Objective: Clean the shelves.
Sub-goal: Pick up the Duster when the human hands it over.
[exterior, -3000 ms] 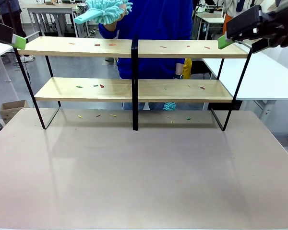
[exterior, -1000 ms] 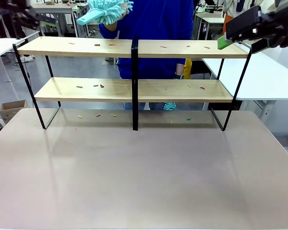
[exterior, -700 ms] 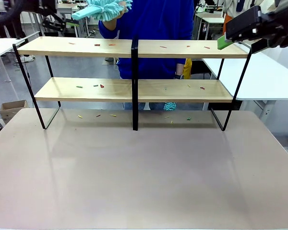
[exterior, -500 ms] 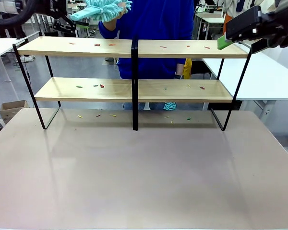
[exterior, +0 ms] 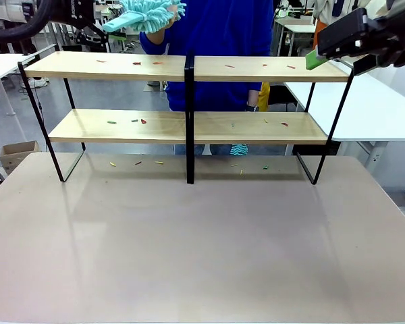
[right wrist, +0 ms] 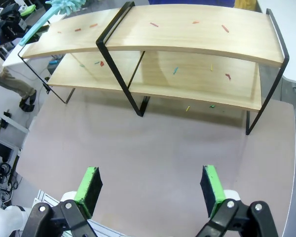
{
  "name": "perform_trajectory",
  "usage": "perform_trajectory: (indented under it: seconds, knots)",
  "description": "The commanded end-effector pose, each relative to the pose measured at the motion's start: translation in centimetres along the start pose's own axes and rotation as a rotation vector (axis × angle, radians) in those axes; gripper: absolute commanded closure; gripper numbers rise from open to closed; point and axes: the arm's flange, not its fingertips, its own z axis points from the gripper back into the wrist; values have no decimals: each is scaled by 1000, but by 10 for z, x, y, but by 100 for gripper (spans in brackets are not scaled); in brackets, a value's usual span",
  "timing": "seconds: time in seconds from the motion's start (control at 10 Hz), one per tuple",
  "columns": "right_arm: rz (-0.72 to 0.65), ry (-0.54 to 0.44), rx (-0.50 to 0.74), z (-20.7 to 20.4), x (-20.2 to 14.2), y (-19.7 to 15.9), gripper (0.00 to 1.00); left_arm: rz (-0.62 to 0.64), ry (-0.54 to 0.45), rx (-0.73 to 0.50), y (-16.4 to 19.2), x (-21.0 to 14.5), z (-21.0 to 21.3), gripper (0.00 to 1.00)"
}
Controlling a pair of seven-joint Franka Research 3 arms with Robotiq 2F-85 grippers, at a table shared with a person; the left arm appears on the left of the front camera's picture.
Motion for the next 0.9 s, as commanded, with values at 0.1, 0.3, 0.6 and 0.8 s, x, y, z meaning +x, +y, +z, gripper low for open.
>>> perform_trajectory:
  seconds: [0.1,0.3,0.6,0.8]
  knots:
    - [-2,0,0,0,0,0,0,-27,-8,-22,0,-7,-3,100]
    - [-2,0,0,0,0,0,0,-30,-2,-19,1,-7,-5,84]
    - [-2,0,0,0,0,0,0,-34,-10,-11,0,-7,-7,100]
    - [-2,0,0,0,0,0,0,-41,-17,0,-1,-7,-7,100]
